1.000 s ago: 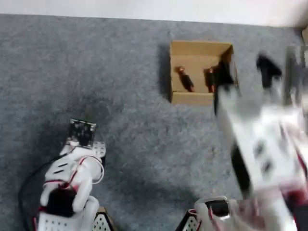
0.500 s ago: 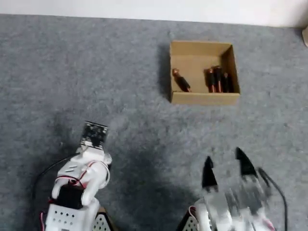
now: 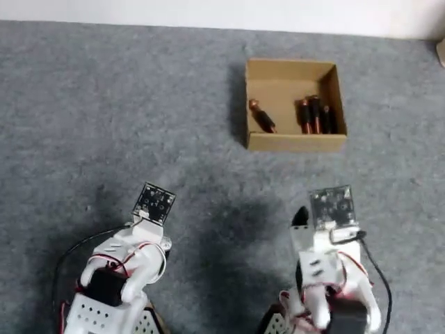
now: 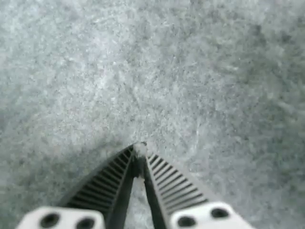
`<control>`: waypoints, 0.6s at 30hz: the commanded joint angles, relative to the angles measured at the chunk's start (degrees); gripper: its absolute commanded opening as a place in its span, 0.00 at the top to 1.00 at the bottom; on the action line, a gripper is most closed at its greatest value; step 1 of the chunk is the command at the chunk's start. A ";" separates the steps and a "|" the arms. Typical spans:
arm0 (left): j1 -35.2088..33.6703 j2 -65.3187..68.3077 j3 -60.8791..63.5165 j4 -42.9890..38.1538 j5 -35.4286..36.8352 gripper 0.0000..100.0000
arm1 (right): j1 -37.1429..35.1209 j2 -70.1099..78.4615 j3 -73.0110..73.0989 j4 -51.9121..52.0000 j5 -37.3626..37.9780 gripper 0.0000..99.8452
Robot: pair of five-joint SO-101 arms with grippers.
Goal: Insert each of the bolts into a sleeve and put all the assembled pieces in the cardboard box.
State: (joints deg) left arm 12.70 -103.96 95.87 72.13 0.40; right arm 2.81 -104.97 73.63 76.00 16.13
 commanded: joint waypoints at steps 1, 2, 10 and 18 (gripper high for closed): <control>1.27 -0.40 1.36 0.44 -0.35 0.99 | 3.91 -0.31 11.47 -5.93 -1.14 0.79; 1.27 -0.40 1.36 0.44 -0.35 0.99 | 4.09 -0.31 14.29 -6.99 -3.25 0.79; 1.19 -0.40 1.36 0.18 -0.18 0.99 | 2.24 -0.31 27.82 -12.35 -11.16 0.79; -12.18 -0.40 1.36 -3.87 0.09 0.99 | -5.76 0.04 28.26 -11.56 -11.25 0.79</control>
State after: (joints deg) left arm 3.91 -103.96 95.87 69.58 0.40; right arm -0.79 -104.97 95.52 65.27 5.32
